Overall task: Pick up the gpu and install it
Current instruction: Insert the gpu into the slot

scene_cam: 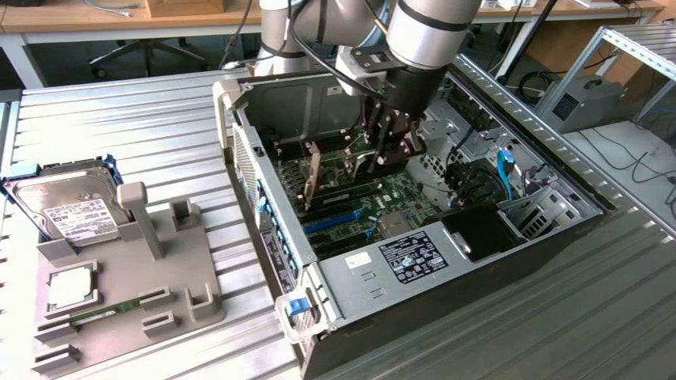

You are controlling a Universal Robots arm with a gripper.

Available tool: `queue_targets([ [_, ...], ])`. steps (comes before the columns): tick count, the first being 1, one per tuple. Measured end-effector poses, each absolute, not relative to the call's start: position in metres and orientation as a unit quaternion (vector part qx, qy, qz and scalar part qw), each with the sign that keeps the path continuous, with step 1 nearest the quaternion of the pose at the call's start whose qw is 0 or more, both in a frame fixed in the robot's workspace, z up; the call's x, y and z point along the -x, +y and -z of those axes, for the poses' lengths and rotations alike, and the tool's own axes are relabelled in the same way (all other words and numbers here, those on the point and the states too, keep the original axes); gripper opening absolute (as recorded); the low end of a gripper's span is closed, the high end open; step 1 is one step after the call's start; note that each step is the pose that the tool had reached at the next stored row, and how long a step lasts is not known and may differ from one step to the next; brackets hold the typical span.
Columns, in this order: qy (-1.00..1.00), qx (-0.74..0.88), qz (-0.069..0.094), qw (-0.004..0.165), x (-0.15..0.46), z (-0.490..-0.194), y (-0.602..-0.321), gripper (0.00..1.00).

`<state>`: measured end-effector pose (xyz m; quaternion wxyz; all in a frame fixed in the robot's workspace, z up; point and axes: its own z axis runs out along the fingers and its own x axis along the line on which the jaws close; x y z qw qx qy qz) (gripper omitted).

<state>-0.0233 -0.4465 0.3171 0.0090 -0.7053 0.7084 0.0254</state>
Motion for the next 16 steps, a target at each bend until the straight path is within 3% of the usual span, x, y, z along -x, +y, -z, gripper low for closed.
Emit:
queue_targets([
  [16,0.708,0.705,-0.025,0.009,0.024,-0.298,-0.447,0.27],
])
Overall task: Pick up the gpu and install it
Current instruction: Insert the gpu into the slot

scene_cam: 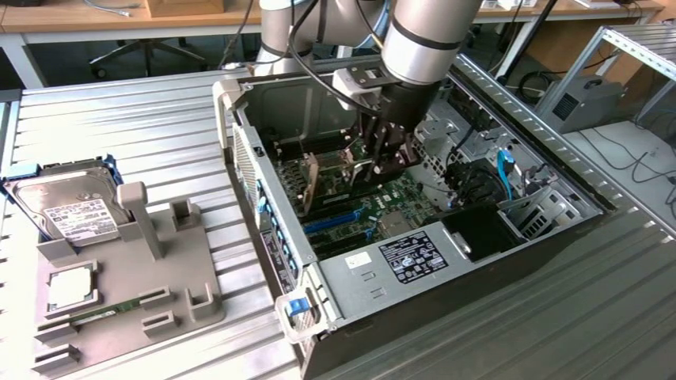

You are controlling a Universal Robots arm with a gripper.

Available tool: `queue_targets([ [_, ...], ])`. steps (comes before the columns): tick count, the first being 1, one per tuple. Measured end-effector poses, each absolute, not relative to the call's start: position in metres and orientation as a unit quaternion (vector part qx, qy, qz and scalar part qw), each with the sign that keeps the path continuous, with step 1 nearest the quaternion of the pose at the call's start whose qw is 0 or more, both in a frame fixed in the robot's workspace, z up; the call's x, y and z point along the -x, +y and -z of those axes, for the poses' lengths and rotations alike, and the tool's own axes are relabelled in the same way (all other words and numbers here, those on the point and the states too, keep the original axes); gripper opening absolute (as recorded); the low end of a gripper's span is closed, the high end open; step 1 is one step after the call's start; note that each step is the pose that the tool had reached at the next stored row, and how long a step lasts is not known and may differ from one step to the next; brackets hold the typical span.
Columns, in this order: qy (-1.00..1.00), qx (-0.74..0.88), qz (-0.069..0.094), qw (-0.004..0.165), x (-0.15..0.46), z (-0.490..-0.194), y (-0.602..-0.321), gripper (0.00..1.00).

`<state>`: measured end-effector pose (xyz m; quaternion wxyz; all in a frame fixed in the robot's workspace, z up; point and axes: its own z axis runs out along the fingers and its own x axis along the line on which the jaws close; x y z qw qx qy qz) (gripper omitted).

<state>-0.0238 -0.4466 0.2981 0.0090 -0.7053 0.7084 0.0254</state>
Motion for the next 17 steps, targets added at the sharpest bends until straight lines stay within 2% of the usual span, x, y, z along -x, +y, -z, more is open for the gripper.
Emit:
queue_targets([
  [17,0.708,0.705,-0.025,0.009,0.0247,-0.2873,-0.4561,0.27],
])
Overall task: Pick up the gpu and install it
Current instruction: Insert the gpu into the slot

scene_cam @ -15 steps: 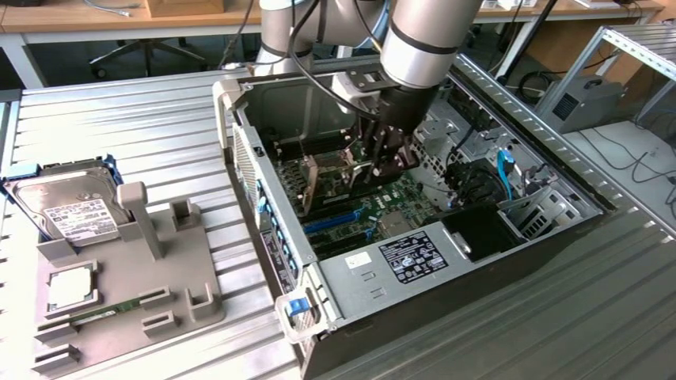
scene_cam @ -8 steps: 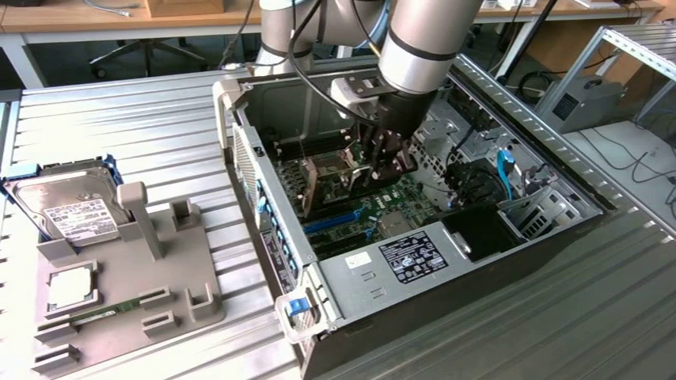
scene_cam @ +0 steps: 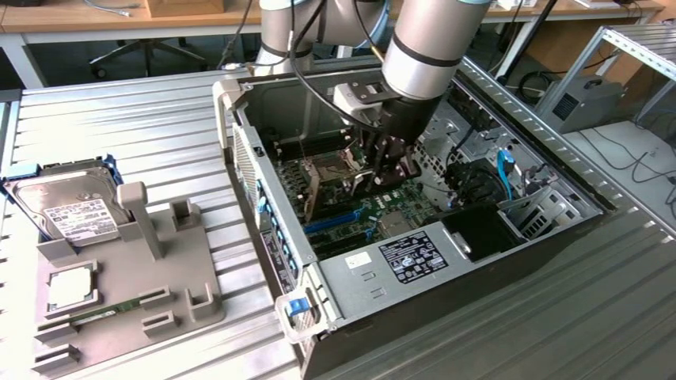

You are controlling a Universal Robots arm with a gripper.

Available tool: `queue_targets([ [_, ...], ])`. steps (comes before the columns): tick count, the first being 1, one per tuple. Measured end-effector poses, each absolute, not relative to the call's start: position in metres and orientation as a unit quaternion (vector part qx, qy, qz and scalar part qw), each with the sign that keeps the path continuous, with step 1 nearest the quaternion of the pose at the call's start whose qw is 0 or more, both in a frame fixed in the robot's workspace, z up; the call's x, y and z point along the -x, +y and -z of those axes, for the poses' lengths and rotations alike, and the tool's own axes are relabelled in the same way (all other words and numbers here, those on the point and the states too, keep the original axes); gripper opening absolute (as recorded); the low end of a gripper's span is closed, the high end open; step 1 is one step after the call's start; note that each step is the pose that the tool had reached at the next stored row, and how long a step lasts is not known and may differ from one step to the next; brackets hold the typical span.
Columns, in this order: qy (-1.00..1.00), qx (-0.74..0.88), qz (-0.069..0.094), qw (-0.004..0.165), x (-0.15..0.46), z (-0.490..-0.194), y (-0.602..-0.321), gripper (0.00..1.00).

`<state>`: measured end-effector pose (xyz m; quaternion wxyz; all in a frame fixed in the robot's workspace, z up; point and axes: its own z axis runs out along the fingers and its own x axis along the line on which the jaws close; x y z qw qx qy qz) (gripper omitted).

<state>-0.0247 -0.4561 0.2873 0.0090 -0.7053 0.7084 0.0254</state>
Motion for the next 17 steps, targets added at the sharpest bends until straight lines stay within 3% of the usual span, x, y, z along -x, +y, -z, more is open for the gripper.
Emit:
queue_targets([
  [17,0.708,0.705,-0.025,0.009,0.036,-0.28,-0.46,0.27],
])
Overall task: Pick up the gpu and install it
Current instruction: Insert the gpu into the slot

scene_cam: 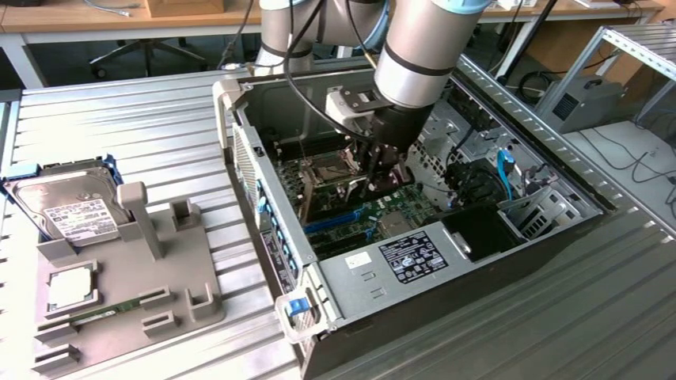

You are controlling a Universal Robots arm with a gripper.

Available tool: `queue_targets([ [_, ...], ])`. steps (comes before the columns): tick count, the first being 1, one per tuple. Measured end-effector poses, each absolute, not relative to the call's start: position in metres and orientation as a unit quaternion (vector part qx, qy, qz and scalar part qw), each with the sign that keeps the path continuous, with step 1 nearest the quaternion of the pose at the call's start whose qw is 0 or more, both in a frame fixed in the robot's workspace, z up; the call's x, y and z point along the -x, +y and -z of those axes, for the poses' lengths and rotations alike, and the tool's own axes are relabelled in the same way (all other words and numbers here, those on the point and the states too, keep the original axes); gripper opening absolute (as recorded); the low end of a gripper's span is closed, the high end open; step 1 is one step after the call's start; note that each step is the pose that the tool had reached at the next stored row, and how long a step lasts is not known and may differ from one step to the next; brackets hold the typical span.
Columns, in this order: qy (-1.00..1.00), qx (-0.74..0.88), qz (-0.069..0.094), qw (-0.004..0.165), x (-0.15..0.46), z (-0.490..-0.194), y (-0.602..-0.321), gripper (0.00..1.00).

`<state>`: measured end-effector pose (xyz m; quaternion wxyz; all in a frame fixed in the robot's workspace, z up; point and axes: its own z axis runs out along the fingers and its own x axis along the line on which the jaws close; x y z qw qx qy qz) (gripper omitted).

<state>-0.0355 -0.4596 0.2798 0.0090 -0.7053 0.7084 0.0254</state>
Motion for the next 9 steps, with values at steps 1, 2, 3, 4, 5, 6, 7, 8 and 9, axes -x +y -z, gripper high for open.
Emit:
queue_targets([
  [1,0.708,0.705,-0.025,0.009,0.0361,-0.2791,-0.4596,0.27],
  [2,0.708,0.705,-0.025,0.009,0.0368,-0.2784,-0.4597,0.27],
  [3,0.708,0.705,-0.025,0.009,0.0374,-0.2778,-0.4598,0.27],
  [4,0.708,0.705,-0.025,0.009,0.0382,-0.277,-0.46,0.27],
  [5,0.708,0.705,-0.025,0.009,0.0388,-0.2764,-0.4602,0.27],
  [6,0.708,0.705,-0.025,0.009,0.0399,-0.2755,-0.4603,0.27],
  [7,0.708,0.705,-0.025,0.009,0.0407,-0.2755,-0.4603,0.27],
  [8,0.708,0.705,-0.025,0.009,0.0412,-0.2754,-0.4603,0.27],
  [9,0.708,0.705,-0.025,0.009,0.0417,-0.2752,-0.4603,0.27],
])
